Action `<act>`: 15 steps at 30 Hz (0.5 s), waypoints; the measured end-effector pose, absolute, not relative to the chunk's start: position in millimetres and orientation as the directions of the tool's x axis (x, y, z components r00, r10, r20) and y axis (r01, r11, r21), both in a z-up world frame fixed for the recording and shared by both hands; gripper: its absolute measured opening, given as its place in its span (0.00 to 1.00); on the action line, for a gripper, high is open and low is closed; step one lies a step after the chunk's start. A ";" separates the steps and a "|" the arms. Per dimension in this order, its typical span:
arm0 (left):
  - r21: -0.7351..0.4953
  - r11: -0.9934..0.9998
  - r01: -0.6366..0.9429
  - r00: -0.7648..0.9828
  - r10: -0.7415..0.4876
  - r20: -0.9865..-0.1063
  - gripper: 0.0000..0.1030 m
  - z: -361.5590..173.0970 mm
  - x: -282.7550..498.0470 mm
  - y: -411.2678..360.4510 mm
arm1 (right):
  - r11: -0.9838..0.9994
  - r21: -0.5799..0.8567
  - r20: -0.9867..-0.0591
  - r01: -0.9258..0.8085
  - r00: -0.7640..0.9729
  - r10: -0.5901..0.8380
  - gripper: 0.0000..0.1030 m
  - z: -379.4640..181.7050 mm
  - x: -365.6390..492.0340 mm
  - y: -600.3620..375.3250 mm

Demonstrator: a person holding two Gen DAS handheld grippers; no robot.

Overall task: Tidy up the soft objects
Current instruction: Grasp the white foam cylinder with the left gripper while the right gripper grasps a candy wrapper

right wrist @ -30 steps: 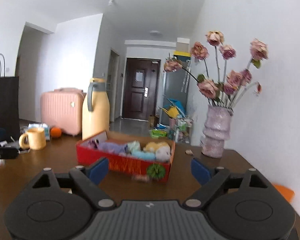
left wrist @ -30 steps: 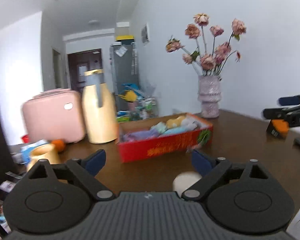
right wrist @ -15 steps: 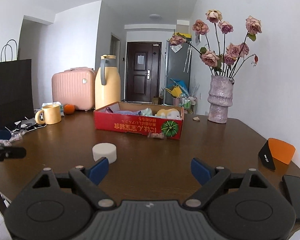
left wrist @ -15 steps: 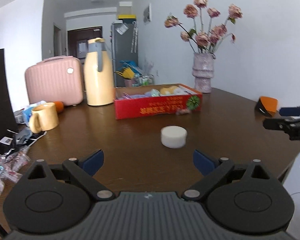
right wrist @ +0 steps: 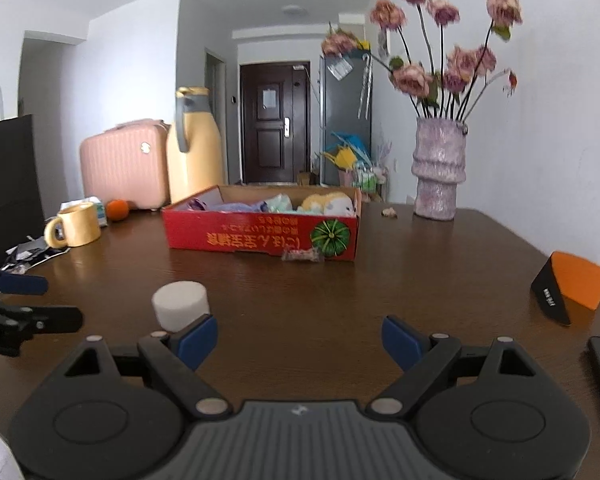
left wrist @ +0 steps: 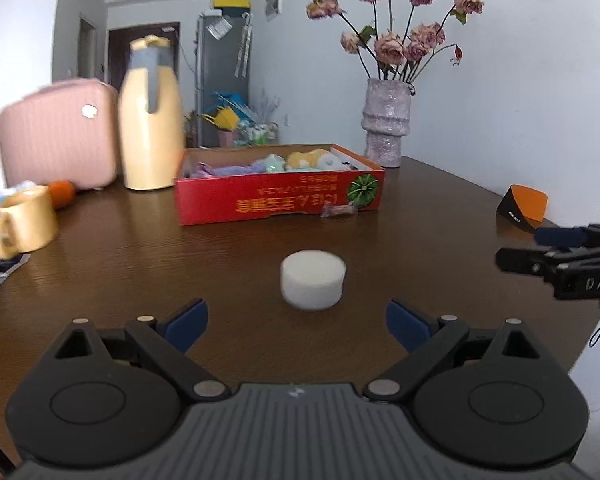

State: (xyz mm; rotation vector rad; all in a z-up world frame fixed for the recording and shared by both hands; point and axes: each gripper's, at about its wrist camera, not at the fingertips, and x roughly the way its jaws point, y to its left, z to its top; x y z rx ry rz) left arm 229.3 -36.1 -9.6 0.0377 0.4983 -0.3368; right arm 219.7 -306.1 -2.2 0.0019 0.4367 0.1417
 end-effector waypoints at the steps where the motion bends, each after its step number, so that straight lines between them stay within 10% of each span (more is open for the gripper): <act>1: -0.063 0.939 0.339 0.814 -0.326 -0.481 0.95 -12.7 243.5 -40.6 | 0.991 0.036 -0.430 -0.130 0.893 0.133 0.86 -3.0 229.1 -306.4; 7: -0.115 0.927 0.356 0.745 -0.356 -0.564 0.90 -39.8 325.0 -68.7 | 0.991 0.068 -0.475 -0.119 0.869 0.137 0.86 -5.6 304.4 -307.0; 11: -0.109 0.918 0.382 0.724 -0.371 -0.582 0.55 -49.7 347.6 -74.7 | 0.992 0.034 -0.488 -0.118 0.864 0.120 0.86 -11.3 359.6 -298.9; 15: -0.140 0.903 0.407 0.712 -0.409 -0.571 0.54 -47.7 357.3 -65.6 | 0.990 0.077 -0.553 -0.115 0.822 0.139 0.85 -25.5 422.3 -287.0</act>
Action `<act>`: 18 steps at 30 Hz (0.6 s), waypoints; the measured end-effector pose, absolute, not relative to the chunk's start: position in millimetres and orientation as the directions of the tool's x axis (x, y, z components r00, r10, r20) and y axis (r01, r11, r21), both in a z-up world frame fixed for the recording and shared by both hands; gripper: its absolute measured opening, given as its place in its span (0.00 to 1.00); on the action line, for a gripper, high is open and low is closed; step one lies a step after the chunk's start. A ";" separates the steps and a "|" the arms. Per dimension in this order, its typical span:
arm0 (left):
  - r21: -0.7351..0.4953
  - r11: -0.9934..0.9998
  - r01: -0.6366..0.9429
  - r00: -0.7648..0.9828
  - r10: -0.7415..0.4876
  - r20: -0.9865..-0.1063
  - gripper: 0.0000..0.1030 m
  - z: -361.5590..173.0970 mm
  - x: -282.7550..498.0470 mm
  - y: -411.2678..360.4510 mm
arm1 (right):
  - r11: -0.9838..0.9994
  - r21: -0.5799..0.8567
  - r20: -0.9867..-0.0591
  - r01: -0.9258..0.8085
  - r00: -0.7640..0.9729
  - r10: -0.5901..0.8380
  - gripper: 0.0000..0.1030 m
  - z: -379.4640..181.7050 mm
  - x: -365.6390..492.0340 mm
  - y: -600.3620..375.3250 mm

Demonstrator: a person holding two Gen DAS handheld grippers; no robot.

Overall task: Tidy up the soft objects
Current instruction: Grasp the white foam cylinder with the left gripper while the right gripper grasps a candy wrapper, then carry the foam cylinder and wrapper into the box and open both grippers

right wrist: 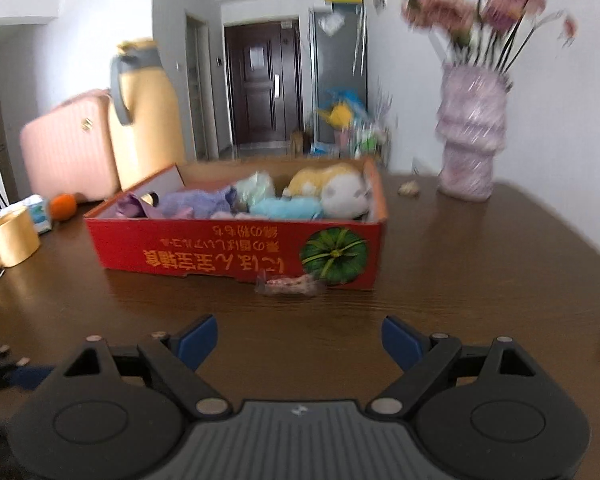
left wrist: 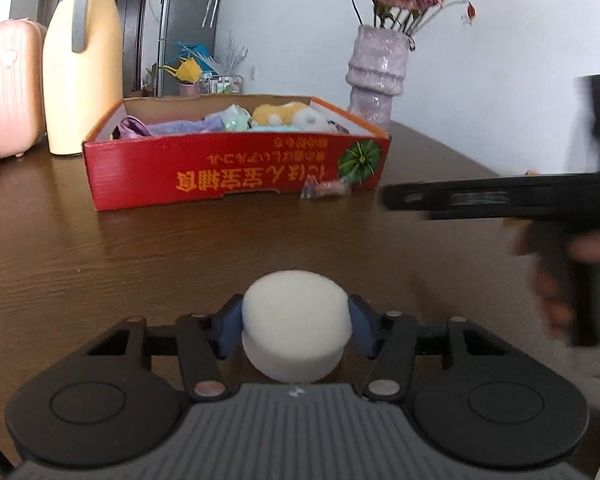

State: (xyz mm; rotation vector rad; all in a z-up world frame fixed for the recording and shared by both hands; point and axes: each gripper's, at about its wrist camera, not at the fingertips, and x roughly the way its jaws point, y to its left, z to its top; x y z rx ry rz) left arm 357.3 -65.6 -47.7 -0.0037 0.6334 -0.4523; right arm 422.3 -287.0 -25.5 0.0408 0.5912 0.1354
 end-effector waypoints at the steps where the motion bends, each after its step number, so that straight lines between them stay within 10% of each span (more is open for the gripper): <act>1: -0.143 0.902 0.406 0.724 -0.413 -0.553 0.54 -42.7 358.7 -61.1 | 0.989 0.087 -0.566 -0.117 0.812 0.145 0.85 -29.4 437.0 -282.5; 18: -0.162 0.949 0.272 0.794 -0.316 -0.519 0.54 -30.3 387.8 -8.6 | 0.997 0.076 -0.599 -0.009 0.799 0.052 0.44 -58.9 505.1 -259.7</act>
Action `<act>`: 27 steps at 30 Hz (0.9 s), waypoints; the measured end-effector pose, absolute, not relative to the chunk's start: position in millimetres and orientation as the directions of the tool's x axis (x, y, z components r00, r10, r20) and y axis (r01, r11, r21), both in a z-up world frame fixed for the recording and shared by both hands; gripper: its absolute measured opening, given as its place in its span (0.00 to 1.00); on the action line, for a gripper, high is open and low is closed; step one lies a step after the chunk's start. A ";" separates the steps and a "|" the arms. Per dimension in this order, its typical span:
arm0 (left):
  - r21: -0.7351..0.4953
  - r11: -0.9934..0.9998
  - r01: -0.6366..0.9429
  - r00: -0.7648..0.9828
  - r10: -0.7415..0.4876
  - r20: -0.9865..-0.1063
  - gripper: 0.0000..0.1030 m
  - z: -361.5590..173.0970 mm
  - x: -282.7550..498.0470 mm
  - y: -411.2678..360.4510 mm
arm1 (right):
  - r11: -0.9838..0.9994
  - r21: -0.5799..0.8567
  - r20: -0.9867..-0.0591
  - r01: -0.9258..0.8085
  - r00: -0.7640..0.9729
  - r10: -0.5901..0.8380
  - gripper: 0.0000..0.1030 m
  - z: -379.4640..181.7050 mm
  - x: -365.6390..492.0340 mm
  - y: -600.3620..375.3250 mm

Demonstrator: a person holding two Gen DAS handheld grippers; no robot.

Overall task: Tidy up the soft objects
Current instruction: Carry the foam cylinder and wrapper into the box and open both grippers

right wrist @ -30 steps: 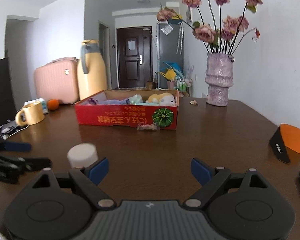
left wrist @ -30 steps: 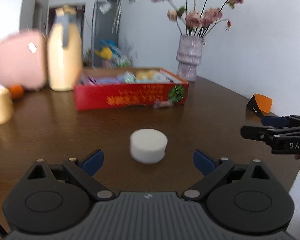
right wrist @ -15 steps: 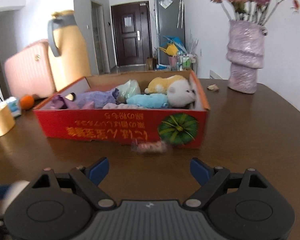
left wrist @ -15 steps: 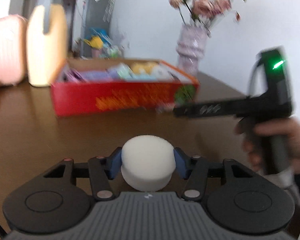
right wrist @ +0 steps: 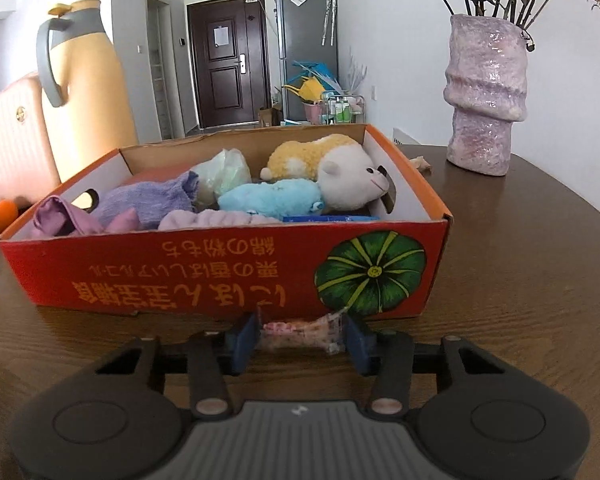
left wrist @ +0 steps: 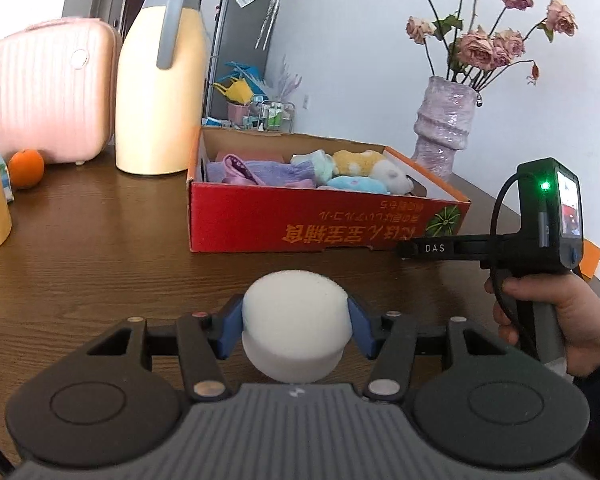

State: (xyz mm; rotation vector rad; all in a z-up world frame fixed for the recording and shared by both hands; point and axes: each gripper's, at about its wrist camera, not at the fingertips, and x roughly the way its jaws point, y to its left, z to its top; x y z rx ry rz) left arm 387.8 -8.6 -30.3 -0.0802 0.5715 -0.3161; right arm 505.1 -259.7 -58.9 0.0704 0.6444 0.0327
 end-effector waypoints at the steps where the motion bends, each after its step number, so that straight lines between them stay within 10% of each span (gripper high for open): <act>1: -0.152 0.952 0.267 0.800 -0.307 -0.516 0.54 -29.1 384.4 -8.9 | 0.997 0.080 -0.598 -0.014 0.799 0.059 0.43 -56.9 500.6 -259.4; 27: -0.165 0.981 0.102 0.921 -0.156 -0.357 0.54 27.2 122.2 41.8 | 0.924 0.049 -0.363 -0.380 0.855 0.371 0.41 42.6 209.3 -199.4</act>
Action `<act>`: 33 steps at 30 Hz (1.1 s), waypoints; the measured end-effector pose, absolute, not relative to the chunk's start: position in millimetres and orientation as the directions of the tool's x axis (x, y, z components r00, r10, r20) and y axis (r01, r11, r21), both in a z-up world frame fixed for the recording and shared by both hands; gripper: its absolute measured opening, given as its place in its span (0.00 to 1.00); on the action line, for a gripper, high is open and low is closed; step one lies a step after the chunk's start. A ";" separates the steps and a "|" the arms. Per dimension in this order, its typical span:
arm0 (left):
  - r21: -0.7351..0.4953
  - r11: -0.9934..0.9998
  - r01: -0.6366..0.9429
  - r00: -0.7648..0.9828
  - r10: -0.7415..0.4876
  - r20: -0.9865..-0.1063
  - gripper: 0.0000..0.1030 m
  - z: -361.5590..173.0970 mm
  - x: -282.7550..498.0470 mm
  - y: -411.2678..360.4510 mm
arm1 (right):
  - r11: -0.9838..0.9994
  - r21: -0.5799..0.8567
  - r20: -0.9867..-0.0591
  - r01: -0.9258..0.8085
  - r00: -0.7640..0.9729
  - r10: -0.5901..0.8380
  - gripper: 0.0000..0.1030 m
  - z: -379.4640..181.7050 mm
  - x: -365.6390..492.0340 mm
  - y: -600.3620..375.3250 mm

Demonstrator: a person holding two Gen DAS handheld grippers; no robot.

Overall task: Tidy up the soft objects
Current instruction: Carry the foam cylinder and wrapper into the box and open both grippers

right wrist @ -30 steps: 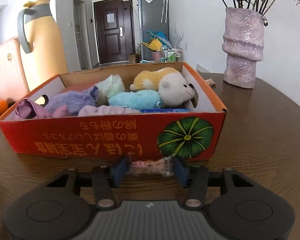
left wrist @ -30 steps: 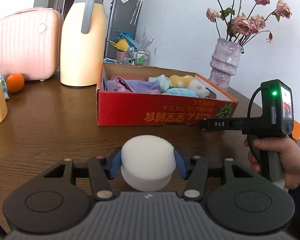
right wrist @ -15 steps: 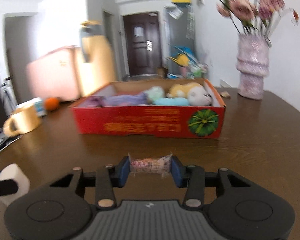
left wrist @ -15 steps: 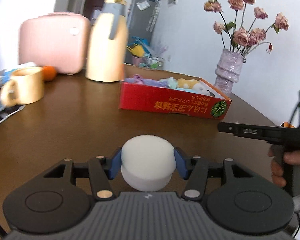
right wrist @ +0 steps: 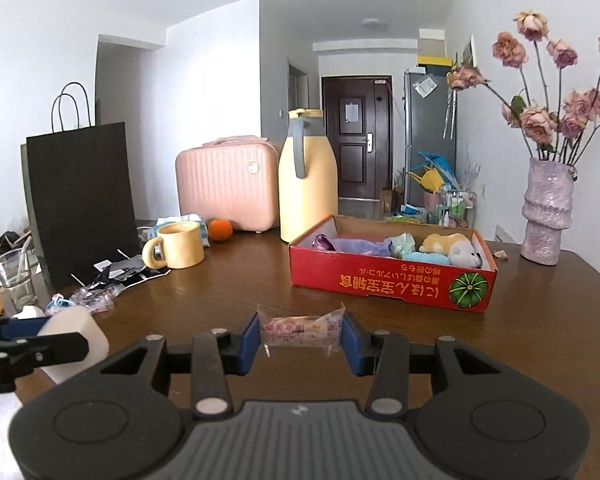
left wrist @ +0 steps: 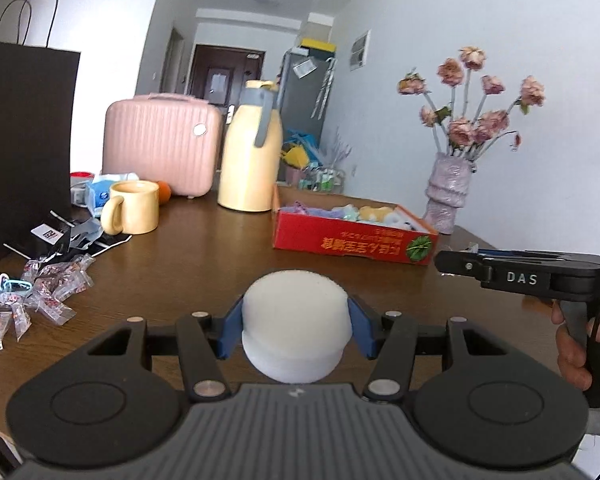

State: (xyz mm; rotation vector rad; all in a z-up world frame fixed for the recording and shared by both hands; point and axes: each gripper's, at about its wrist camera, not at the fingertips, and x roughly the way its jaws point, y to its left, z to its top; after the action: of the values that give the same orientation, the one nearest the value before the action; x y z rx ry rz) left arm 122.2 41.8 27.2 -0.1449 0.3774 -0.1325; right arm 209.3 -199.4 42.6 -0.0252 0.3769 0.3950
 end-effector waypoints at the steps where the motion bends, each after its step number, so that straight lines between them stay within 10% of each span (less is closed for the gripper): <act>1: -0.165 0.980 0.111 0.921 -0.164 -0.354 0.54 27.2 117.5 40.6 | 0.926 0.048 -0.362 -0.374 0.858 0.365 0.41 42.5 203.4 -199.6; 33: -0.117 0.934 0.336 0.855 -0.355 -0.378 0.54 25.5 276.1 -16.7 | 0.989 0.108 -0.415 -0.099 0.900 0.135 0.41 18.6 310.1 -278.9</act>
State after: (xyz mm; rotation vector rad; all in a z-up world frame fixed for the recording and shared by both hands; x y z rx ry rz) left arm 276.1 -16.7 25.5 -0.0473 0.4066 -0.3636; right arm 310.1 -278.9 18.6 0.0846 0.4348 0.1212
